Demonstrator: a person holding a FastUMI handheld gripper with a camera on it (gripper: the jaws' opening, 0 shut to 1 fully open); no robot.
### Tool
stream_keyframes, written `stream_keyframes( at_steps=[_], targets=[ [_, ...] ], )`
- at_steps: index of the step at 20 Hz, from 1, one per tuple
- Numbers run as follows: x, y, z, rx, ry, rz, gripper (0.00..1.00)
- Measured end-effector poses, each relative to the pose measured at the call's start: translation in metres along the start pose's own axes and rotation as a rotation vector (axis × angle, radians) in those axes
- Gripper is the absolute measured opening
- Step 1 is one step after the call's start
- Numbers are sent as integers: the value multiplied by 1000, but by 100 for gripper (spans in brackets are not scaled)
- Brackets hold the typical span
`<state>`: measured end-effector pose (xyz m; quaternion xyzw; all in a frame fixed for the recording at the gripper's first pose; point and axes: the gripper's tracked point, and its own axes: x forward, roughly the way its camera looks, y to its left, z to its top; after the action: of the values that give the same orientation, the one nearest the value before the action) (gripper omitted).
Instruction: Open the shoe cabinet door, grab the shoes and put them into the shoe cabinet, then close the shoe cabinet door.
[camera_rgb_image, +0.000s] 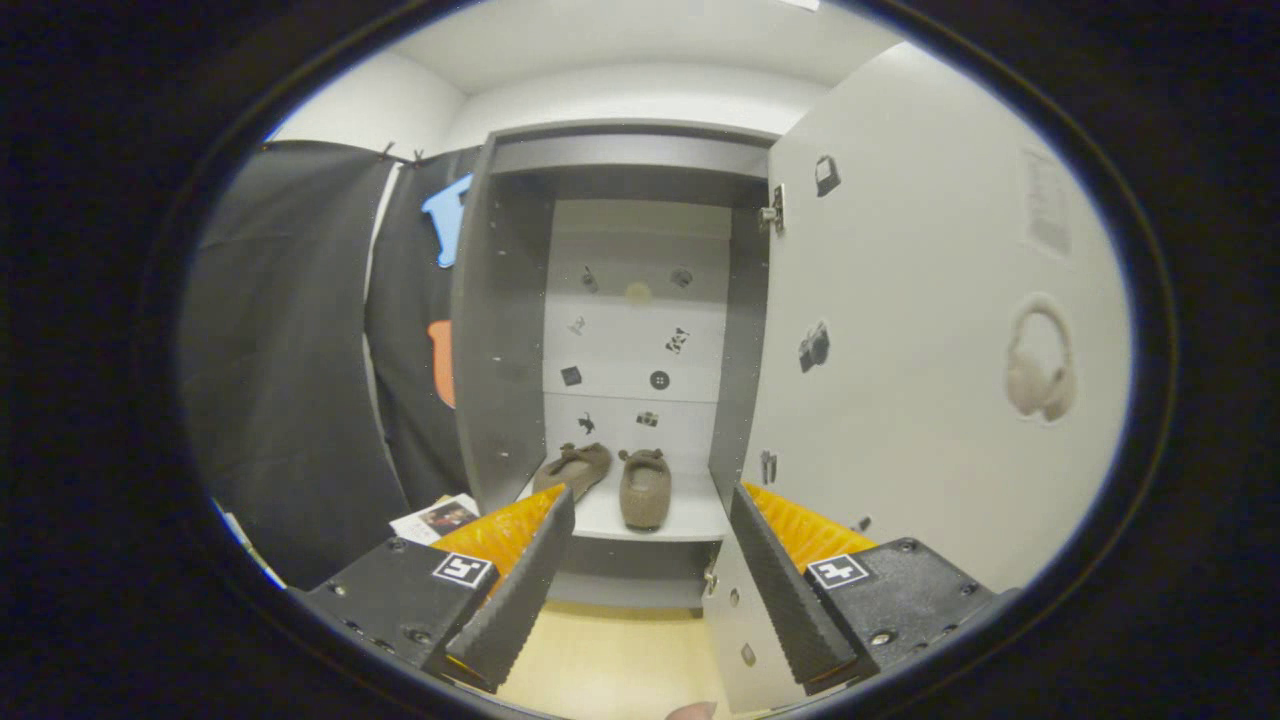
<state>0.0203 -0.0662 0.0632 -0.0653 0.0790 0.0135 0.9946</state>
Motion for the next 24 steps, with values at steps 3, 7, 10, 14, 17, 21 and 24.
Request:
stream_keyframes(
  at_steps=[3, 7, 10, 14, 17, 21, 24],
  targets=[
    [-48, -20, 4, -65, -48, -16, 100],
    [-111, -56, 12, -52, -111, -31, 100],
    [-145, -97, 23, -11, -173, -42, 100],
    [-163, -154, 15, 47, -179, -81, 100],
    [-166, -212, 11, 42, -188, -171, 100],
    [-144, -283, -7, 50, -172, -226, 100],
    [-116, -330, -31, 39, -120, -235, 100]
  ],
)
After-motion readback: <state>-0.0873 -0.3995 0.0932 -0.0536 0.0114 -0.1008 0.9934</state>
